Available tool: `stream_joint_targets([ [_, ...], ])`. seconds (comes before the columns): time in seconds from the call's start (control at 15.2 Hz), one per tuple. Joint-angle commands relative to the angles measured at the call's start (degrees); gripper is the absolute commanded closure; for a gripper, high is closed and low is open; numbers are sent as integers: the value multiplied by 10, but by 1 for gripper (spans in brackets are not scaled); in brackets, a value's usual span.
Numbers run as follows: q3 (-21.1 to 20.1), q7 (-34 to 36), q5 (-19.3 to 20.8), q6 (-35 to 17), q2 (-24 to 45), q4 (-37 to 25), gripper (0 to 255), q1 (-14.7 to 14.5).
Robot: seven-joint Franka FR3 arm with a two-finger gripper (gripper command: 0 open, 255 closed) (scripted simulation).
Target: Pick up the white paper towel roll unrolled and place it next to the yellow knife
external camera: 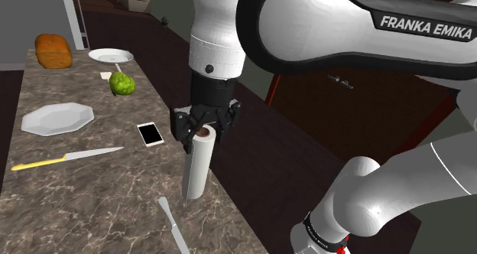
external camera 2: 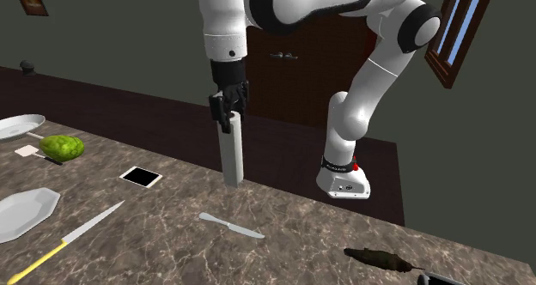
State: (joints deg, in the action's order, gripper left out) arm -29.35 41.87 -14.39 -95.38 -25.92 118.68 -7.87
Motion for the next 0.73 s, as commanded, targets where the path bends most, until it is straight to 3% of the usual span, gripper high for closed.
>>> stream_joint_targets([
  [0.0,1,3,2,15,3,-18,255,1],
  [0.66,6,13,13,90,23,-111,255,7],
])
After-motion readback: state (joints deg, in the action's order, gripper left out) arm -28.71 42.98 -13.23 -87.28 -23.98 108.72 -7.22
